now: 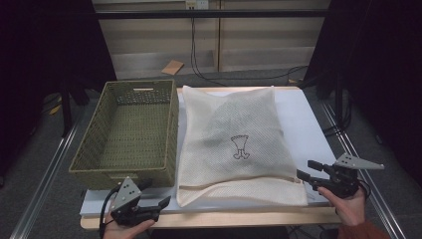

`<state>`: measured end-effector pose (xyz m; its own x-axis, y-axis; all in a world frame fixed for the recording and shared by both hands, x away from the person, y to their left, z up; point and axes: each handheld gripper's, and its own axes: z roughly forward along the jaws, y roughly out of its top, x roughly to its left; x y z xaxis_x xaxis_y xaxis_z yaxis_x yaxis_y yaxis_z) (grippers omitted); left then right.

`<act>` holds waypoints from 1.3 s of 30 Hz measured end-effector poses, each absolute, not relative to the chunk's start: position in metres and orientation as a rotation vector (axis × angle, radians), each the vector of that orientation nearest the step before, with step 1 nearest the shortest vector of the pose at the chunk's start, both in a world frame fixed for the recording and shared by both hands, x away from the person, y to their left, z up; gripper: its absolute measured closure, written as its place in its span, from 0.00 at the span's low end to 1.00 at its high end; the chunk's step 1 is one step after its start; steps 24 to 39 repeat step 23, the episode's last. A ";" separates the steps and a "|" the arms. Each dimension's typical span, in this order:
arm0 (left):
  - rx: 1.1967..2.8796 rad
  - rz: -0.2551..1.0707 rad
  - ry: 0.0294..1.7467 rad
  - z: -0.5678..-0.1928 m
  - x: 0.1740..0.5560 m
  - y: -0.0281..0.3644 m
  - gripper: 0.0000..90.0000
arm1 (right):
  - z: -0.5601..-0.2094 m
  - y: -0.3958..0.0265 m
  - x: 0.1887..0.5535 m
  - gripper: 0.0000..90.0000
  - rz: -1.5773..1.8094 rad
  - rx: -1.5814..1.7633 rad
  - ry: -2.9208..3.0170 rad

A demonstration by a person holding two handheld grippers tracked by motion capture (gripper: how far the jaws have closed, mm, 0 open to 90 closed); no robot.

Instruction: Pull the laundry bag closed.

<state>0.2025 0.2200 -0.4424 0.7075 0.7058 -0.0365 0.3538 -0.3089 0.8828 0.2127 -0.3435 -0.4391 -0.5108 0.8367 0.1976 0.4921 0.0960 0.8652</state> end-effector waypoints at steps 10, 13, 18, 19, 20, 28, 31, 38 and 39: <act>1.836 0.526 0.826 -0.438 0.193 0.239 0.15 | -0.440 -0.333 0.192 0.34 1.448 1.289 1.939; 1.819 0.587 0.837 -0.440 0.190 0.243 0.16 | -0.444 -0.336 0.187 0.31 1.439 1.283 1.936; 1.812 0.553 0.843 -0.445 0.190 0.246 0.14 | -0.448 -0.345 0.181 0.28 1.408 1.355 1.892; 1.804 0.543 0.850 -0.445 0.190 0.245 0.14 | -0.449 -0.346 0.182 0.29 1.403 1.368 1.891; 1.812 0.548 0.855 -0.445 0.191 0.244 0.14 | -0.450 -0.347 0.184 0.30 1.404 1.376 1.891; 1.820 0.543 0.866 -0.445 0.192 0.243 0.14 | -0.453 -0.348 0.188 0.32 1.412 1.369 1.906; 1.820 0.543 0.866 -0.445 0.192 0.243 0.14 | -0.453 -0.348 0.188 0.32 1.412 1.369 1.906; 1.820 0.543 0.866 -0.445 0.192 0.243 0.14 | -0.453 -0.348 0.188 0.32 1.412 1.369 1.906; 1.820 0.543 0.866 -0.445 0.192 0.243 0.14 | -0.453 -0.348 0.188 0.32 1.412 1.369 1.906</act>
